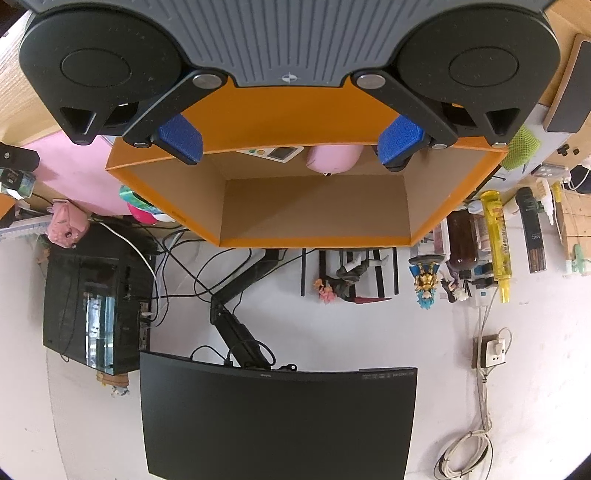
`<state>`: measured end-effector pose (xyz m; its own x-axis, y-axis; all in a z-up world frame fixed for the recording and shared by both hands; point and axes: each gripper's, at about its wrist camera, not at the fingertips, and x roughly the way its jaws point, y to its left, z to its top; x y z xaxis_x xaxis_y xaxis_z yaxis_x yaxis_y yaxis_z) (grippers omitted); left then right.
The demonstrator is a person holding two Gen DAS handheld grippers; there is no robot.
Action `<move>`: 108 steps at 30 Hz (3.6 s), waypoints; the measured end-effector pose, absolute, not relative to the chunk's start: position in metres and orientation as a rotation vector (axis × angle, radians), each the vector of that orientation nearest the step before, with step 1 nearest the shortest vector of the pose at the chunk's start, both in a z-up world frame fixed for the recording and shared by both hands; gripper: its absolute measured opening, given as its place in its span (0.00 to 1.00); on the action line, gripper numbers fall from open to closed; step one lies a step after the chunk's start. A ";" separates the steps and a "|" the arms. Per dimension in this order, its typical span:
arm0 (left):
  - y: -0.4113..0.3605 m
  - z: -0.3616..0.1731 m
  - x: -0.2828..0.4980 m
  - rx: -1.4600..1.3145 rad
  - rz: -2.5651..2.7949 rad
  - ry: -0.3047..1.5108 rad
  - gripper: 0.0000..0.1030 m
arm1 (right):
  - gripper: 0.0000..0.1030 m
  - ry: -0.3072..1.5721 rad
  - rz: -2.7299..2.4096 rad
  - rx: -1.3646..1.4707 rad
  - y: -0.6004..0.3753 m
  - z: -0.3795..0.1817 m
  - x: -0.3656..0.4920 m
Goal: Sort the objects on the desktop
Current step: 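Move the left tool down toward the black electric shaver on the grey mat, then close the left tool around the black shaver's body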
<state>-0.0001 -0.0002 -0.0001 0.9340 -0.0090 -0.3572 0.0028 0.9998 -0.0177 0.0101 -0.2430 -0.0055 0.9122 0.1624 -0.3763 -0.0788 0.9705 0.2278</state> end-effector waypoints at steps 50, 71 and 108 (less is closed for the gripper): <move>0.198 0.012 0.037 -0.664 0.329 0.244 1.00 | 1.00 0.458 0.246 0.248 -0.212 -0.005 0.013; 0.227 -0.047 0.143 -0.677 0.362 0.753 0.85 | 1.00 0.482 0.266 0.219 -0.193 -0.006 0.019; 0.240 -0.056 0.206 -0.575 0.409 0.878 0.54 | 1.00 0.515 0.279 0.226 -0.184 -0.013 0.021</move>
<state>0.2061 0.2404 -0.0556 0.5781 0.1014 -0.8096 -0.5549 0.7763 -0.2990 0.0206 -0.1840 -0.0130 0.8342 0.3169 -0.4513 -0.2045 0.9378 0.2806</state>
